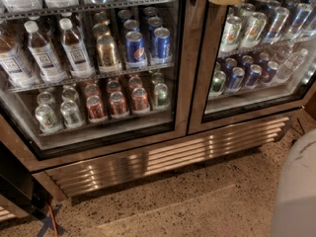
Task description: Open left fridge door
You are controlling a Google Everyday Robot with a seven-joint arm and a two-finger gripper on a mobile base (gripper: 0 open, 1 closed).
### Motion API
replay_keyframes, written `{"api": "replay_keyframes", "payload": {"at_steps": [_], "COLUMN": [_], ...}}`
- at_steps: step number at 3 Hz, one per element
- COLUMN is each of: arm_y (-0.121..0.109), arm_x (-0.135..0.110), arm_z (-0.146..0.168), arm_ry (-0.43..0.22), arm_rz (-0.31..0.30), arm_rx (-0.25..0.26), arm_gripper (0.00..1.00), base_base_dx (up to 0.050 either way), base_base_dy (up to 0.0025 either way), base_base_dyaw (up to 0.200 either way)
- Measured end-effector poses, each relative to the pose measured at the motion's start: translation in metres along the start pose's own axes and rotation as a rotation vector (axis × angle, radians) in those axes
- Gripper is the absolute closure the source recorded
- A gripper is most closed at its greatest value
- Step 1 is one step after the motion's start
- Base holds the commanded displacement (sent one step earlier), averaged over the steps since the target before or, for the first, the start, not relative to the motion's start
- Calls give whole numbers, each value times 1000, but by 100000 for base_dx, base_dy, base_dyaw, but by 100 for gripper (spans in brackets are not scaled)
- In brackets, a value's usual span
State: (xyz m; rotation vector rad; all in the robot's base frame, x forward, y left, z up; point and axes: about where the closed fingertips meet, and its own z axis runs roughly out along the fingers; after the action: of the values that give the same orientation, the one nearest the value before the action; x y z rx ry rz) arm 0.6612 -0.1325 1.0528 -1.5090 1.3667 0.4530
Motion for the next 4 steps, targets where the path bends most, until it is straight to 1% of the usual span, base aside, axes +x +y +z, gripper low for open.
{"api": "replay_keyframes", "payload": {"at_steps": [1, 2, 4], "arm_y": [1, 1, 17], "arm_x": [3, 3, -2], "arm_z": [3, 2, -4], "arm_ry": [-1, -3, -3], "arm_rz": [1, -13, -12], "arm_rx": [-13, -27, -27], "arm_gripper": [100, 100, 100], "base_base_dx": [0, 4551, 0], "base_base_dy": [0, 0, 0], "base_base_dyaw": [0, -7, 0]}}
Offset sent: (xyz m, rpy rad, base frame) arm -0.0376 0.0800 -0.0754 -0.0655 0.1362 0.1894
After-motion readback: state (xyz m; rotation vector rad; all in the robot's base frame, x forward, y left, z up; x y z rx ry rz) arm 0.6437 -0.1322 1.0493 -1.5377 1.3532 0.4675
